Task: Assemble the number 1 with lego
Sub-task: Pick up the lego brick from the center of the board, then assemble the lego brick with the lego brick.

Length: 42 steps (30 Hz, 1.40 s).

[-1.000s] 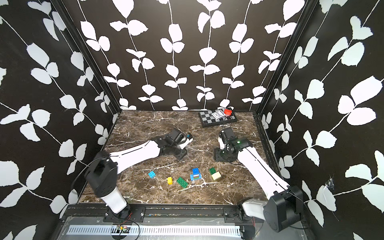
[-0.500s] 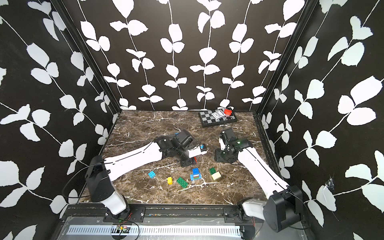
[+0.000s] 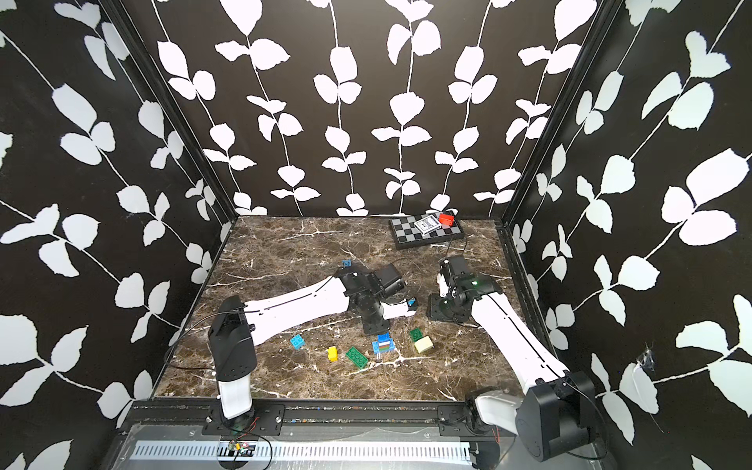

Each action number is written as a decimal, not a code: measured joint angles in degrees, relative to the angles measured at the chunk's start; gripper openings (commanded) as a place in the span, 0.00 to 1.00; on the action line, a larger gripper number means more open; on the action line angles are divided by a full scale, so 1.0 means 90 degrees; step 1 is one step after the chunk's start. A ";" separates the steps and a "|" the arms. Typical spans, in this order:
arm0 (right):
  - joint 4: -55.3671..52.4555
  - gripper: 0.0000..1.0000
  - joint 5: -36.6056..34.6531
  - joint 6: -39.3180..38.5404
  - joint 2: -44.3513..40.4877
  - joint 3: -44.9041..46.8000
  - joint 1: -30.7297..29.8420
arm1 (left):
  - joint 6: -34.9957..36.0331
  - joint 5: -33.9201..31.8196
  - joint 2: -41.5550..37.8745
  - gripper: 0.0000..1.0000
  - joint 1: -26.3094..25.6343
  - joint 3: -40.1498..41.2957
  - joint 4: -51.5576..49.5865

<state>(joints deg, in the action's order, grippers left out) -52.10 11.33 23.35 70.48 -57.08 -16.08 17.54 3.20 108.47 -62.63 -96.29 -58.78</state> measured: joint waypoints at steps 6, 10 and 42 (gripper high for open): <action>0.0022 0.53 0.0134 0.0032 0.0000 0.0073 0.0129 | -0.0189 -0.0238 0.0007 0.29 -0.0206 -0.0005 -0.0007; 0.0019 0.52 0.0172 0.0036 -0.0012 0.0092 0.0170 | -0.0287 -0.0321 0.0007 0.30 -0.0240 -0.0005 0.0041; 0.0019 0.52 0.0318 0.0049 -0.0100 0.0189 0.0245 | -0.0369 -0.0270 0.0070 0.31 -0.0240 0.0138 0.0376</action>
<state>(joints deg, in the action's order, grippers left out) -51.92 14.20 23.79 69.58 -55.37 -13.87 14.22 0.78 109.10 -64.79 -95.04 -55.40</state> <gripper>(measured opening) 0.524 0.334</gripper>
